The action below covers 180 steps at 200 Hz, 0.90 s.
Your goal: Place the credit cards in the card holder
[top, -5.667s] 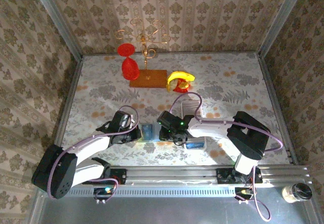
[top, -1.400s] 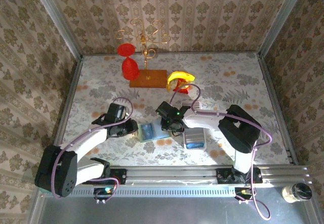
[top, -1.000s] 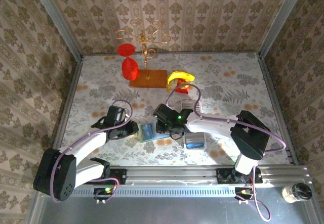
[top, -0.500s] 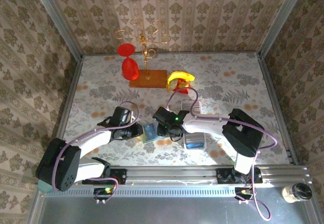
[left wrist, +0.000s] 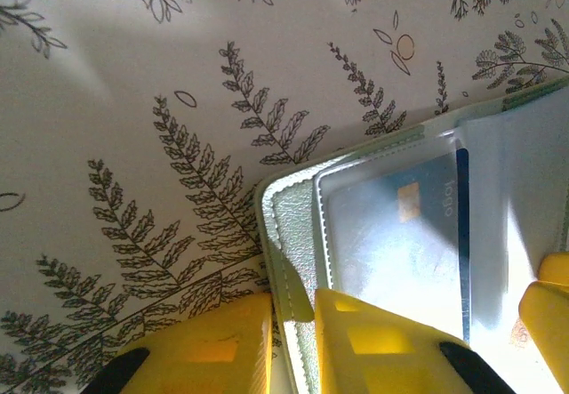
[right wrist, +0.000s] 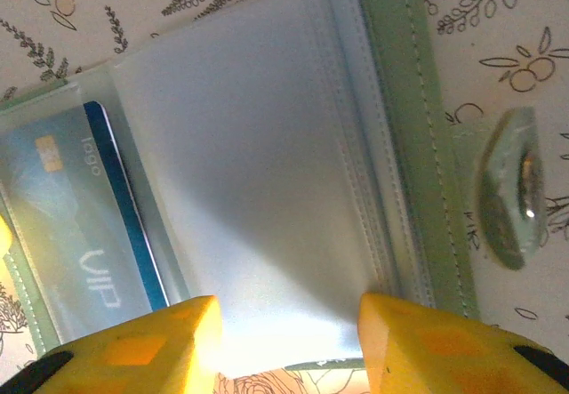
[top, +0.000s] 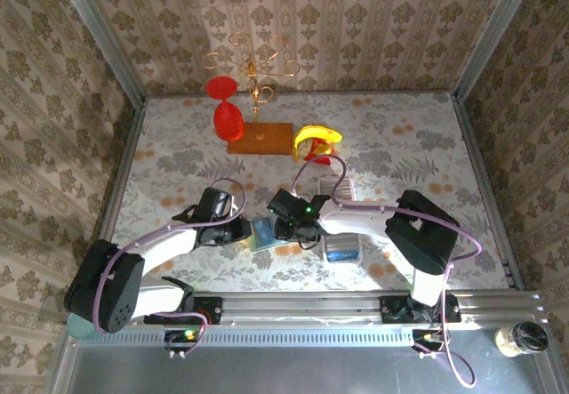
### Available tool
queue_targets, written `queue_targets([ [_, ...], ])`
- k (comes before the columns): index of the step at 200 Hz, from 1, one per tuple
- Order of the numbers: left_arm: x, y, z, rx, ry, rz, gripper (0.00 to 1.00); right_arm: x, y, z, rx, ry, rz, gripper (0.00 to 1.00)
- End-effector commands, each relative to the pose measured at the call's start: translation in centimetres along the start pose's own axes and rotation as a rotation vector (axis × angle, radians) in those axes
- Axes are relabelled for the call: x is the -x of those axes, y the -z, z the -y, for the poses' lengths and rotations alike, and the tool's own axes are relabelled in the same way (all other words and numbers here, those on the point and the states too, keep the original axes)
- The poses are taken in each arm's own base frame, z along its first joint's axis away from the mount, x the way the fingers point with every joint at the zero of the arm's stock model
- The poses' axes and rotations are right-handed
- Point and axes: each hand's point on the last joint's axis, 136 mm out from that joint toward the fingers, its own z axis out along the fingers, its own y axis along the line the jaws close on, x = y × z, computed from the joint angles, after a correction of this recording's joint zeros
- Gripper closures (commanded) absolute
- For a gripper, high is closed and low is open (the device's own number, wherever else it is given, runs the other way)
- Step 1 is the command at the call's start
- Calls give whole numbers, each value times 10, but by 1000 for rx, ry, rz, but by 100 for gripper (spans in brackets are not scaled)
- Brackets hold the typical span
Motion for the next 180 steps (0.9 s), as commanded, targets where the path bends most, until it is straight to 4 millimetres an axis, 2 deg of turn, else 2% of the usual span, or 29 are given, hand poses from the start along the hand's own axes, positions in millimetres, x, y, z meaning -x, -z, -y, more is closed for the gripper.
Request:
queue_targets([
  [1,-5,-4,-4,12,-16,-11,81,-5,-10,-8,16,-2,-26,54],
  [89,-6,-4,-5,14,-7,-6,83,-4,-5,-49,170,2,-17,54],
  [180,-10,-9,-4,-19,26,-13,88,-7,-3,-75,273,-5,-7,55],
])
